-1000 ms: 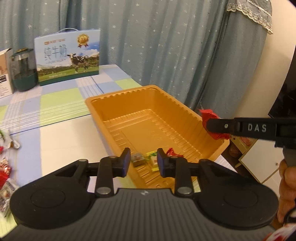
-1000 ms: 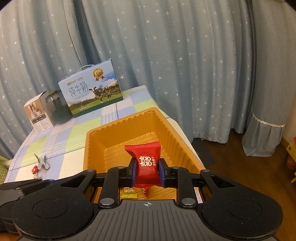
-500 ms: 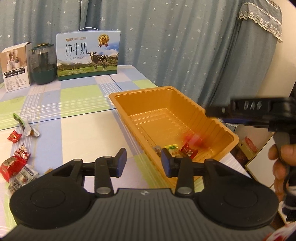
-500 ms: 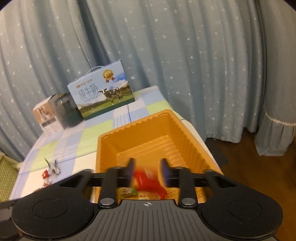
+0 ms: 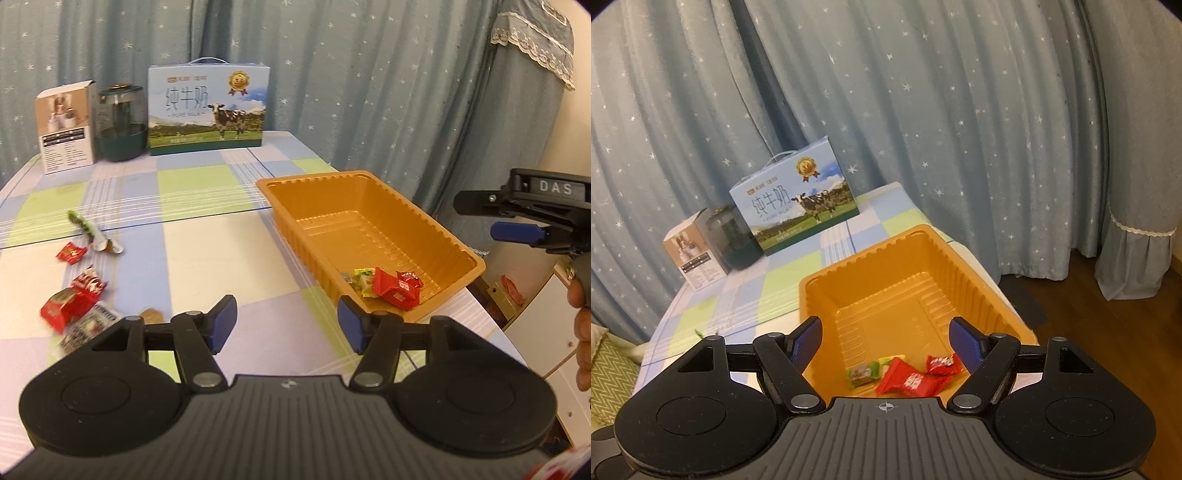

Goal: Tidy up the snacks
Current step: 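Carry both candies over the orange tray and open both tools, then move both open tools back toward the remaining snacks, then grasp the clear nut snack packet with the left tool while the right tool grasps the brown square candy, then carry both snacks over the orange tray and open both tools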

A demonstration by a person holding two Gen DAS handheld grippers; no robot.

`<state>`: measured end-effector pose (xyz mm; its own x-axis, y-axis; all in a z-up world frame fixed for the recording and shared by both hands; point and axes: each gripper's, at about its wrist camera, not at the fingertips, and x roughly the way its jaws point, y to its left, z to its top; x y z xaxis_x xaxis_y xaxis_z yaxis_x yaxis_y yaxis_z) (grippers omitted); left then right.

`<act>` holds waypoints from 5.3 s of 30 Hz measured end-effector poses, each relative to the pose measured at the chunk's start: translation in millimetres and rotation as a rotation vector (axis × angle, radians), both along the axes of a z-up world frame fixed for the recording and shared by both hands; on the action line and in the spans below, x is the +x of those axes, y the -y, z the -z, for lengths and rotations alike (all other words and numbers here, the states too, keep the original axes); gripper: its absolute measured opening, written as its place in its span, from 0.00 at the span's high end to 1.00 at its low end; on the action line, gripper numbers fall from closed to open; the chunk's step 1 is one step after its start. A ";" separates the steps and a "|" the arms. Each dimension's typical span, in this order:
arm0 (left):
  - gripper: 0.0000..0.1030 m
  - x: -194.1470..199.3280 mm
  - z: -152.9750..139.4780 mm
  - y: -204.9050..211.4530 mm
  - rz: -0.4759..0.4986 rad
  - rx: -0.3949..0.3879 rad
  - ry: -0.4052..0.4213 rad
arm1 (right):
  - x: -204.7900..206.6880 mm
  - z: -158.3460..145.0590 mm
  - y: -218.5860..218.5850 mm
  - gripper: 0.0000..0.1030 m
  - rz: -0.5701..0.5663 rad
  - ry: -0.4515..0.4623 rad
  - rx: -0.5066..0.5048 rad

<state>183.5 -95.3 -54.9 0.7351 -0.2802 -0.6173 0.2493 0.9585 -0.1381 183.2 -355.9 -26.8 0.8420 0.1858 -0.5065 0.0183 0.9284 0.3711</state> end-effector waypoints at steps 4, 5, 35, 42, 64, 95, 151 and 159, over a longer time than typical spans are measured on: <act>0.37 -15.2 -7.0 -12.9 -0.022 -0.001 0.009 | -16.1 -5.2 -14.0 0.27 -0.016 0.001 -0.010; 0.37 -19.1 -8.6 -16.5 -0.026 -0.002 0.009 | -20.5 -6.2 -17.8 0.27 -0.019 0.003 -0.010; 0.28 -78.1 -9.0 -147.4 -0.208 0.066 -0.003 | -67.1 15.6 -126.7 0.27 -0.200 -0.051 -0.021; 0.28 -65.8 2.3 -153.6 -0.170 0.077 -0.025 | -60.1 27.8 -141.7 0.27 -0.241 -0.062 -0.043; 0.37 18.5 61.2 -171.1 -0.018 0.162 -0.094 | 17.2 93.4 -199.1 0.27 -0.388 -0.097 -0.153; 0.66 20.0 81.0 -162.6 -0.037 0.095 -0.133 | 78.4 124.3 -245.5 0.53 -0.530 -0.040 -0.236; 0.67 -26.1 46.6 -107.5 -0.116 0.079 -0.059 | -15.8 82.5 -170.1 0.78 -0.247 -0.059 -0.159; 0.67 -44.8 10.1 -81.5 -0.107 0.024 -0.034 | -46.2 45.2 -141.2 0.78 -0.166 -0.037 -0.154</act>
<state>138.7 -13.8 -65.0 0.7385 -0.1856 -0.6482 0.1408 0.9826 -0.1210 137.0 -214.7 -72.0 0.7864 0.2388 -0.5698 -0.1288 0.9654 0.2268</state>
